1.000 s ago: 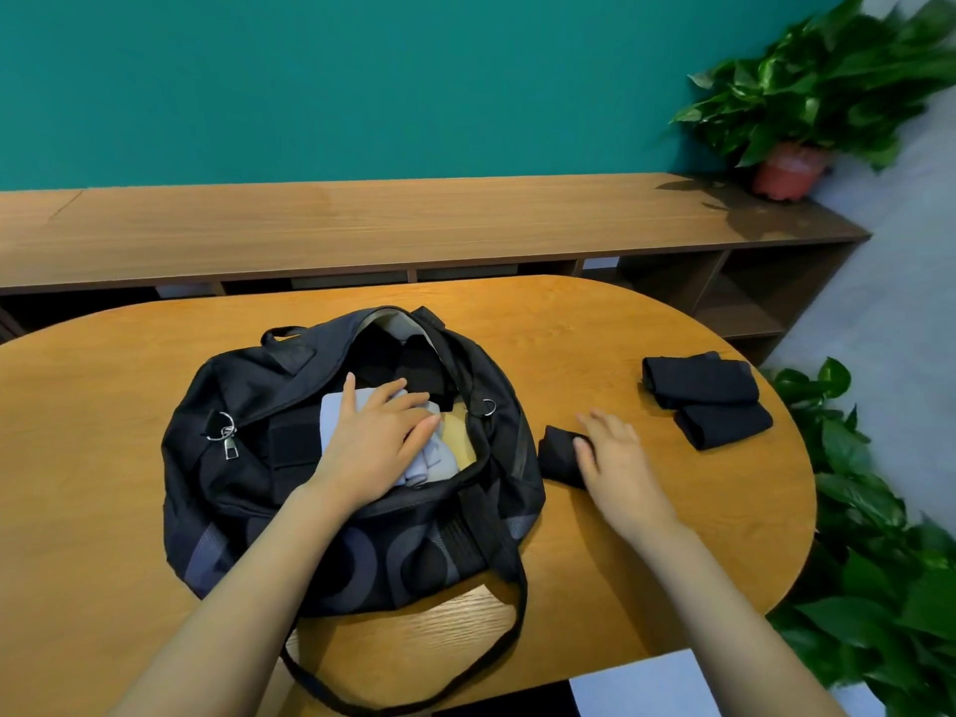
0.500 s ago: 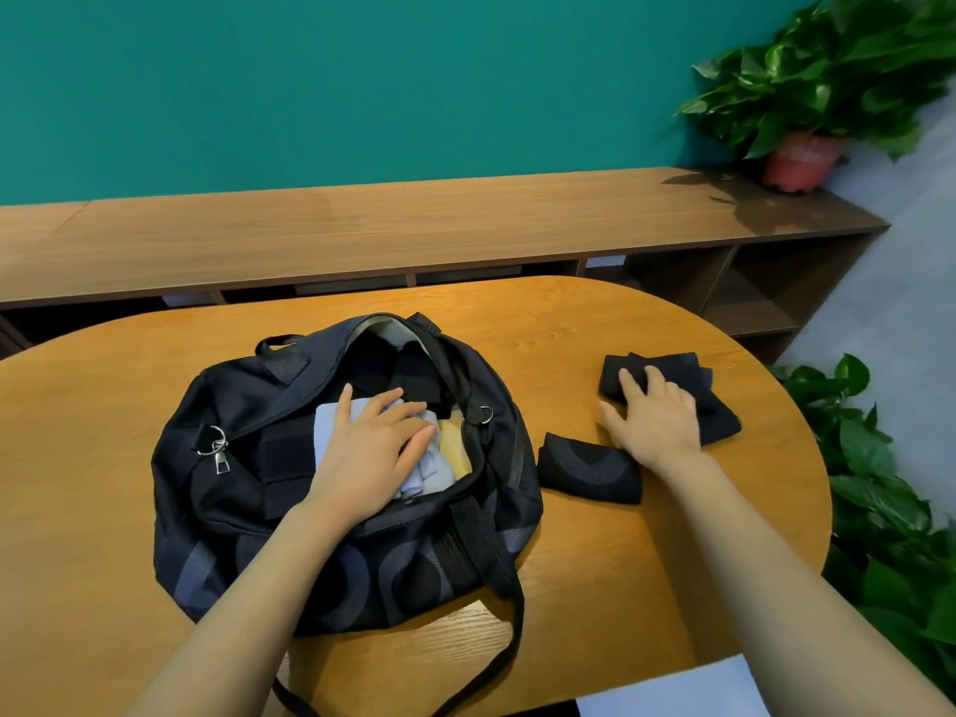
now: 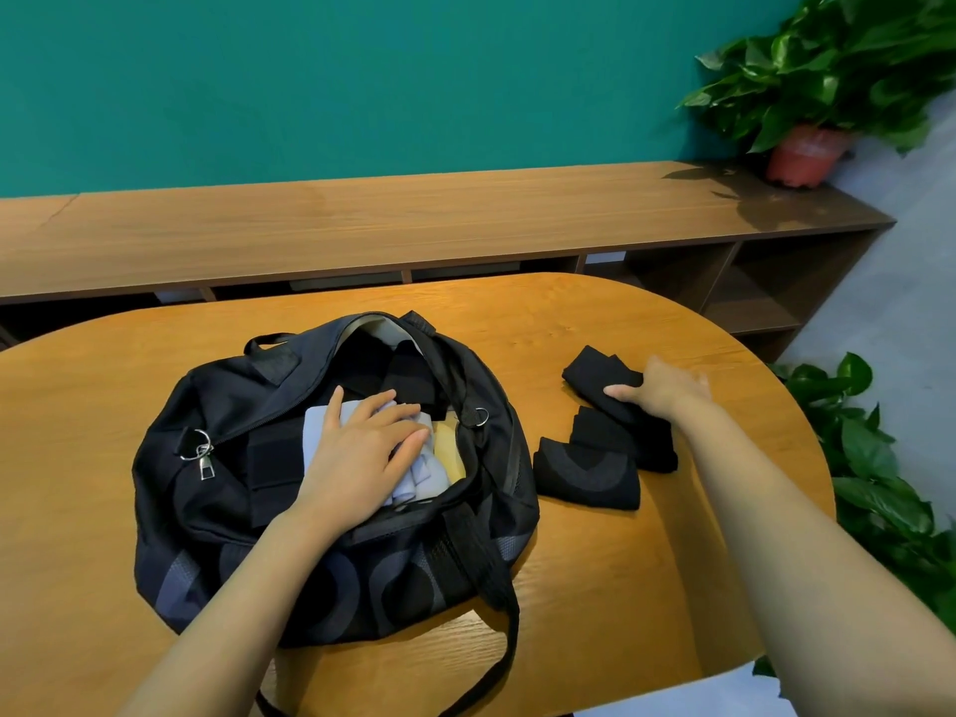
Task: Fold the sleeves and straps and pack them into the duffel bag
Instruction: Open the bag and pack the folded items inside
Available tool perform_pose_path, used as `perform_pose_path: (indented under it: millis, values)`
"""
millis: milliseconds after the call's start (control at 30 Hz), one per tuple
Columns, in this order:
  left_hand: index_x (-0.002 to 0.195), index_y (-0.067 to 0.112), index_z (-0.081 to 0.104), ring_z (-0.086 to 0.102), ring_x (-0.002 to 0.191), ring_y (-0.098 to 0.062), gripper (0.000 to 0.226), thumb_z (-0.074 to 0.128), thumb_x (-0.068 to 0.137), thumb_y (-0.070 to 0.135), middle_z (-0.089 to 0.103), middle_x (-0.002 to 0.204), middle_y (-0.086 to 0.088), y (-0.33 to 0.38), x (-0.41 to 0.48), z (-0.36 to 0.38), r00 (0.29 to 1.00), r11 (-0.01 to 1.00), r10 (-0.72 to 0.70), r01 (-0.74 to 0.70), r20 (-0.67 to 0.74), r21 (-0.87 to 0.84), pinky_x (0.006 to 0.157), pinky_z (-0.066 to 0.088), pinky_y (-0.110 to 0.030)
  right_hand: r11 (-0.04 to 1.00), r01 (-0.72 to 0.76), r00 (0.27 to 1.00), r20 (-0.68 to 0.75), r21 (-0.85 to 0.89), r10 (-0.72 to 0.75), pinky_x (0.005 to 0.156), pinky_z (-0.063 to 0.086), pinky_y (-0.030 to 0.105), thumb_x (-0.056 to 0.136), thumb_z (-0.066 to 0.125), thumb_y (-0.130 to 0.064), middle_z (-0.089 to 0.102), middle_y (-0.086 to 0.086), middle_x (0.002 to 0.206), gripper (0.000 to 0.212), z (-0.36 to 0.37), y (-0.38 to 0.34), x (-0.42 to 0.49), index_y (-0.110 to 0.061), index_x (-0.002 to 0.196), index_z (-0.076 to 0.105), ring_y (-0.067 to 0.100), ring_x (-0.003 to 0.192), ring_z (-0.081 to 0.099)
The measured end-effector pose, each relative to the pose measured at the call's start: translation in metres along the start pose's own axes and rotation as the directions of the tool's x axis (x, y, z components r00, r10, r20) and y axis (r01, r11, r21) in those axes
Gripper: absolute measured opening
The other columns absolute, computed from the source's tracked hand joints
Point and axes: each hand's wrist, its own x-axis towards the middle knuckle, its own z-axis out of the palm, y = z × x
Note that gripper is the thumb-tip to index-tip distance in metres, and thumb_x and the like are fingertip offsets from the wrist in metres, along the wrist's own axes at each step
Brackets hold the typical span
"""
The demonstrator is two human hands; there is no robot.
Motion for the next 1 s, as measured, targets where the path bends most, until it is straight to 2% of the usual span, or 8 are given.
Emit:
perform_pose_path:
  millis: [100,267,433,500,567,667,833,1000]
  values:
    - [0.109,0.035,0.072,0.038,0.137,-0.012,0.064,0.016,0.092,0.059,0.06,0.13,0.017,0.003,0.004,-0.003,0.999,0.999,-0.034,0.035,0.032,-0.042,0.118,0.0,-0.054,1.0,0.022,0.999,0.029,-0.015,-0.022,0.104,0.035,0.045,0.085,0.057,-0.068,0.058,0.004,0.104,0.058,-0.002,0.002,0.007,-0.014,0.106,0.054,0.029,0.11,0.055]
    - [0.124,0.032,0.064,0.033,0.14,-0.014,0.071,0.013,0.086,0.064,0.055,0.137,0.012,0.028,0.016,-0.013,0.992,0.985,-0.125,0.122,-0.015,-0.12,0.115,-0.016,-0.049,0.992,0.056,0.997,0.046,0.114,-0.062,0.09,0.049,0.044,0.08,0.07,-0.061,0.062,0.004,0.103,0.055,0.0,0.012,0.004,-0.013,0.101,0.052,0.025,0.095,0.059]
    - [0.121,0.023,0.066,0.045,0.131,-0.016,0.051,0.031,0.095,0.049,0.06,0.131,0.004,0.079,0.023,-0.016,0.989,0.984,0.028,-0.053,-0.142,-0.17,0.118,-0.01,-0.04,0.94,0.194,0.907,-0.416,0.281,-0.063,0.082,0.053,0.047,0.083,0.07,-0.055,0.059,0.0,0.097,0.059,-0.019,0.021,-0.026,-0.014,0.121,0.05,0.028,0.095,0.062]
    - [0.121,0.022,0.066,0.049,0.125,-0.014,0.039,0.042,0.097,0.041,0.062,0.127,0.005,0.104,0.021,-0.011,0.984,0.953,0.157,-0.175,-0.09,-0.249,0.118,-0.002,-0.031,0.84,0.256,0.945,-0.308,0.479,-0.112,0.071,0.054,0.039,0.082,0.072,-0.051,0.067,0.003,0.098,0.051,-0.039,0.023,-0.04,-0.011,0.112,0.059,0.024,0.088,0.064]
    - [0.127,0.02,0.064,0.047,0.127,-0.015,0.032,0.053,0.099,0.03,0.059,0.132,0.003,0.125,0.019,0.003,0.956,0.924,0.293,-0.285,-0.007,-0.256,0.117,0.0,-0.027,0.786,0.211,0.968,-0.011,0.581,-0.252,0.061,0.051,0.026,0.083,0.074,-0.043,0.07,0.004,0.096,0.038,-0.05,0.023,-0.052,-0.013,0.104,0.066,0.019,0.084,0.067]
    - [0.137,0.017,0.055,0.038,0.136,-0.019,0.04,0.057,0.097,0.023,0.048,0.145,-0.002,0.145,0.015,0.027,0.926,0.935,0.349,-0.334,0.141,-0.119,0.12,0.002,-0.034,0.903,0.188,0.892,0.317,0.387,-0.321,0.067,0.052,0.021,0.083,0.074,-0.041,0.067,0.0,0.107,0.038,-0.037,0.021,-0.057,-0.016,0.108,0.063,0.015,0.091,0.064]
    - [0.1,0.022,0.075,0.065,0.099,-0.014,0.034,0.085,0.068,0.025,0.07,0.107,0.004,0.157,0.0,0.052,0.914,0.919,0.393,-0.392,0.1,-0.03,0.108,0.039,-0.036,0.956,0.157,0.919,0.319,0.246,-0.233,0.092,0.052,0.039,0.075,0.082,-0.045,0.055,0.003,0.121,0.068,-0.01,0.026,-0.041,-0.012,0.122,0.045,0.024,0.107,0.058]
    - [0.096,0.026,0.076,0.064,0.105,-0.014,0.017,0.075,0.08,0.032,0.07,0.113,0.002,0.156,-0.014,0.055,0.909,0.915,0.385,-0.398,0.156,0.059,0.112,0.022,-0.043,0.967,0.146,0.946,0.258,0.208,-0.198,0.088,0.055,0.047,0.067,0.083,-0.055,0.068,0.007,0.105,0.062,-0.013,0.037,-0.046,-0.013,0.107,0.063,0.024,0.092,0.065]
